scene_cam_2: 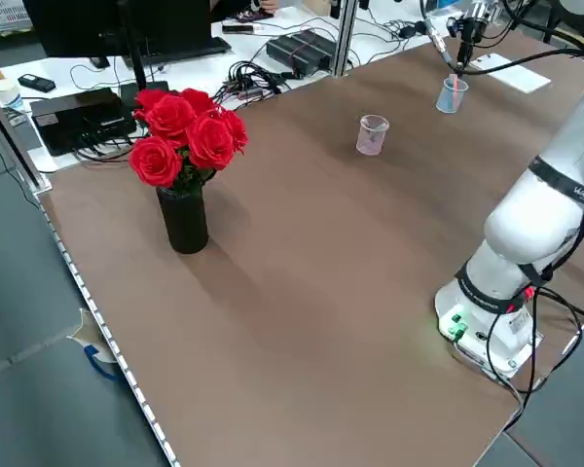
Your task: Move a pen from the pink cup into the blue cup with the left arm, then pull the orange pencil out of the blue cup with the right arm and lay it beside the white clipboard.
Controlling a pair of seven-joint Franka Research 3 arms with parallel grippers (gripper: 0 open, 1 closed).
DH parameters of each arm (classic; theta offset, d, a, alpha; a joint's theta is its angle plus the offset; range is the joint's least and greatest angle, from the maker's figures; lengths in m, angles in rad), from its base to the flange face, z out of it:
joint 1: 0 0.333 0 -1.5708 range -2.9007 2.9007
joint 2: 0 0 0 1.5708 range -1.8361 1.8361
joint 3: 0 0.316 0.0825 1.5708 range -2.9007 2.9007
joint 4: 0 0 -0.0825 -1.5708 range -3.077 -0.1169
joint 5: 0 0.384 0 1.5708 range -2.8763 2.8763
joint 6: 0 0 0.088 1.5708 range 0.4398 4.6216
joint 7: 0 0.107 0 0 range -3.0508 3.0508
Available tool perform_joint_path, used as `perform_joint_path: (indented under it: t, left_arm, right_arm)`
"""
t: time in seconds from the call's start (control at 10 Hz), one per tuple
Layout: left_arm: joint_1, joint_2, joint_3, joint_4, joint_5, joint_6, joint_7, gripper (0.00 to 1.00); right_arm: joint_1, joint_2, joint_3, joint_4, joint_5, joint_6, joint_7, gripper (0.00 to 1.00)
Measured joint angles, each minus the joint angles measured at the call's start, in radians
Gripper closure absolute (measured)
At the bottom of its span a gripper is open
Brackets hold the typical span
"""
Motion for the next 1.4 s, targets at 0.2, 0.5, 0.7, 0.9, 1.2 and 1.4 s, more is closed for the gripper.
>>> perform_joint_path:
  t: [0.2,0.5,0.7,0.9,1.2,1.4]
  left_arm:
    - [0.0,0.0,0.0,0.0,0.0,0.0,0.0,0.0]
    - [0.0,0.0,0.0,0.0,0.0,0.0,0.0,0.0]
    - [0.0,0.0,0.001,0.0,0.0,0.0,0.0,0.0]
    - [0.0,0.0,0.001,0.0,0.0,0.0,0.0,0.0]
    - [0.0,0.0,0.001,-0.001,0.0,0.0,0.0,0.0]
    - [0.0,0.0,0.001,-0.001,0.0,0.0,0.0,0.0]
  right_arm:
    - [0.001,0.0,0.002,-0.001,0.0,0.006,0.0,0.62]
    - [0.002,0.0,0.003,-0.001,0.0,0.013,0.0,0.67]
    - [0.003,0.0,0.003,-0.001,0.0,0.018,0.0,0.7]
    - [0.004,0.0,0.003,-0.002,0.0,0.019,0.0,0.71]
    - [0.004,0.0,0.004,-0.002,0.0,0.021,0.0,0.77]
    - [0.004,0.0,0.004,-0.003,0.0,0.023,0.0,0.79]
